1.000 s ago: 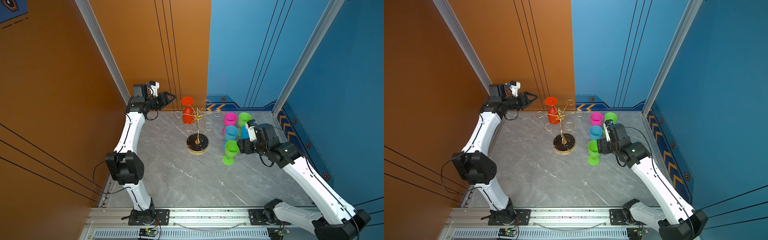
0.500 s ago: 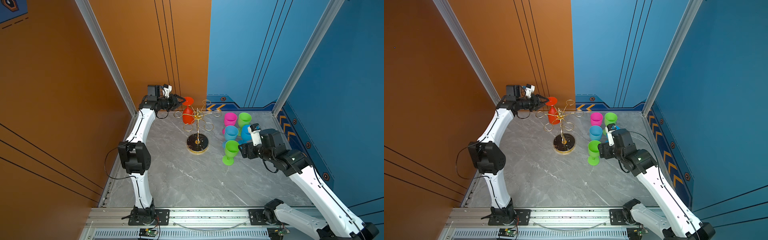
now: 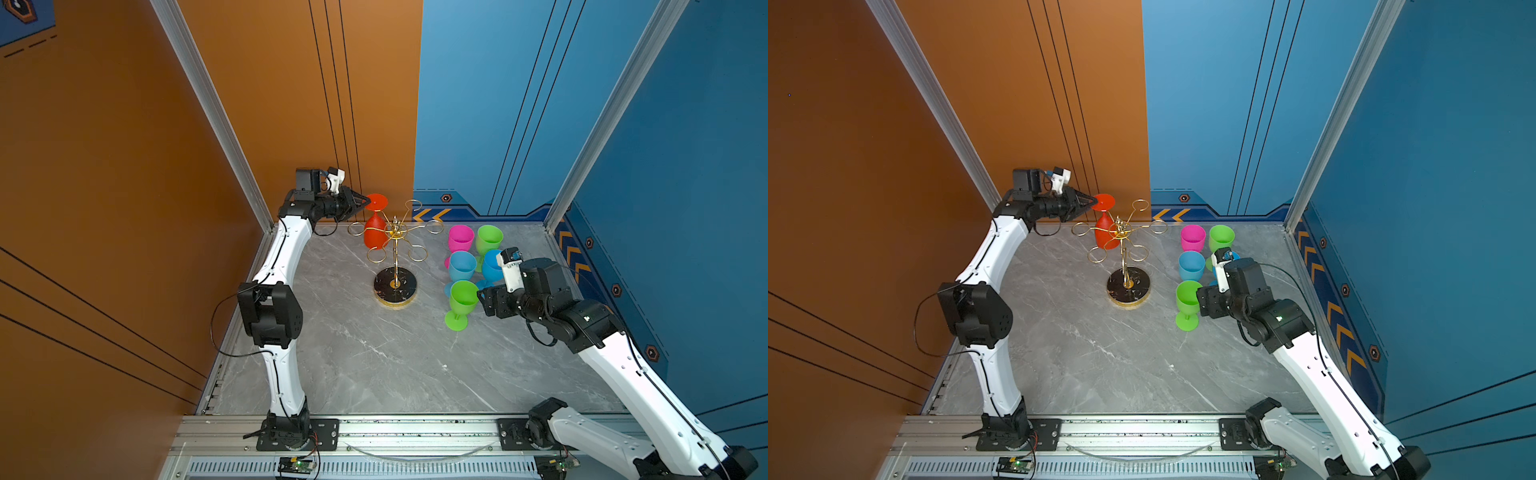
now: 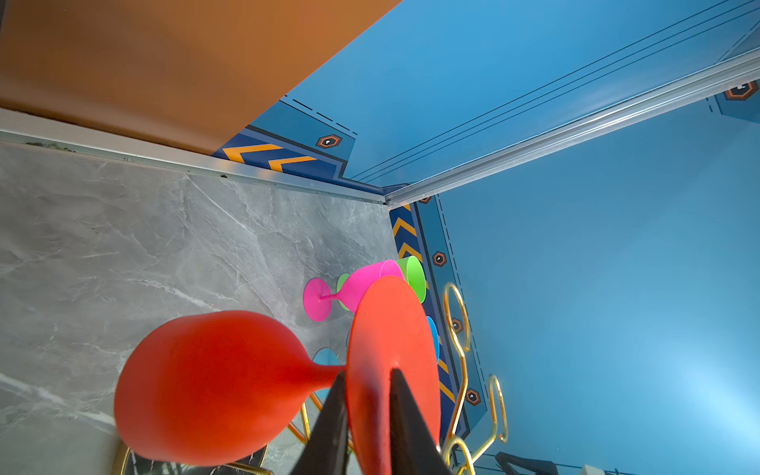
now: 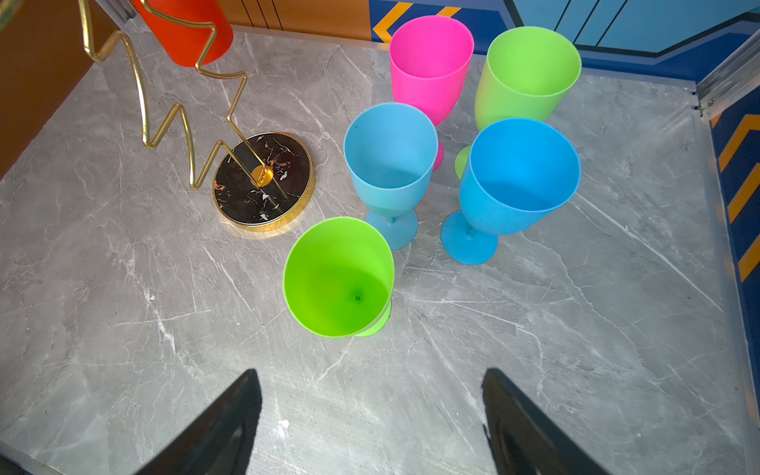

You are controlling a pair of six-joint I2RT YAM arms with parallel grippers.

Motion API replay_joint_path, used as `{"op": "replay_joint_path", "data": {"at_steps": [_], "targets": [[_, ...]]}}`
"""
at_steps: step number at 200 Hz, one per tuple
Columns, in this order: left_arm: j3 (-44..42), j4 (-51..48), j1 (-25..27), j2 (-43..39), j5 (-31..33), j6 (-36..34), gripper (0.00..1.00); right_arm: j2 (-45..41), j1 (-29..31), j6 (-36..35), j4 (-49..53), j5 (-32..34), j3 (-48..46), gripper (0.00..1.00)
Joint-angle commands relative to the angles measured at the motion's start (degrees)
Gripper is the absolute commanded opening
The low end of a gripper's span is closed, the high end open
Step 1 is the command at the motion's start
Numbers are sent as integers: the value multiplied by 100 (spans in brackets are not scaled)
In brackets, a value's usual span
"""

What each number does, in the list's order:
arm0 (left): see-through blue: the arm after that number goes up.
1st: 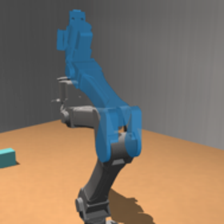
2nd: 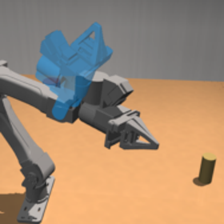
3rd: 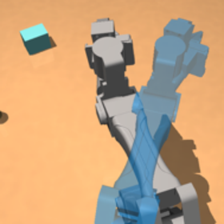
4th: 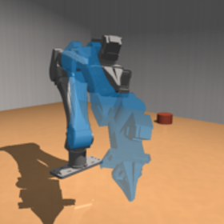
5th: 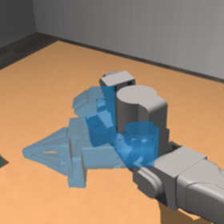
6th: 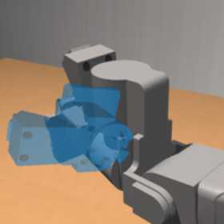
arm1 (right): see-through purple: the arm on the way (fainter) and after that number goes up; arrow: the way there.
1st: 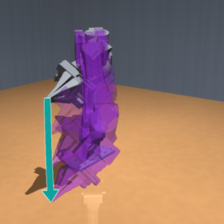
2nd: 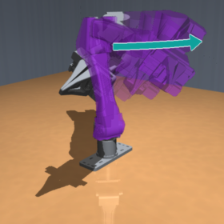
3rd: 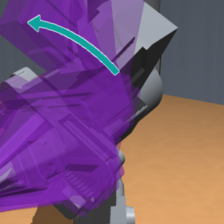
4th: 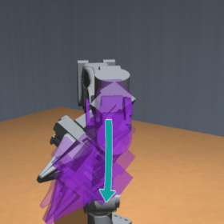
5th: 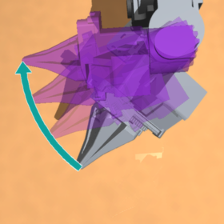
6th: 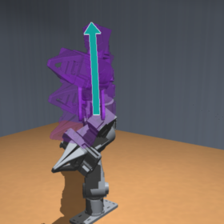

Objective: Take the wine glass off the wine glass rack
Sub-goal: 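Reach the left gripper to the foot of the hanging red glass, then close the left gripper on the foot of the red glass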

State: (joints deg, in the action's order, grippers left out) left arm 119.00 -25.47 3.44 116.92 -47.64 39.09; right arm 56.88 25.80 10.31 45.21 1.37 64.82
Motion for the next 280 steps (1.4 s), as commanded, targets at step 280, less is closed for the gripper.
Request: {"op": "replay_joint_path", "data": {"at_steps": [280], "targets": [[-168, 14, 313, -506, -818, 483, 0, -287, -75, 182, -296, -156, -369, 86]]}}
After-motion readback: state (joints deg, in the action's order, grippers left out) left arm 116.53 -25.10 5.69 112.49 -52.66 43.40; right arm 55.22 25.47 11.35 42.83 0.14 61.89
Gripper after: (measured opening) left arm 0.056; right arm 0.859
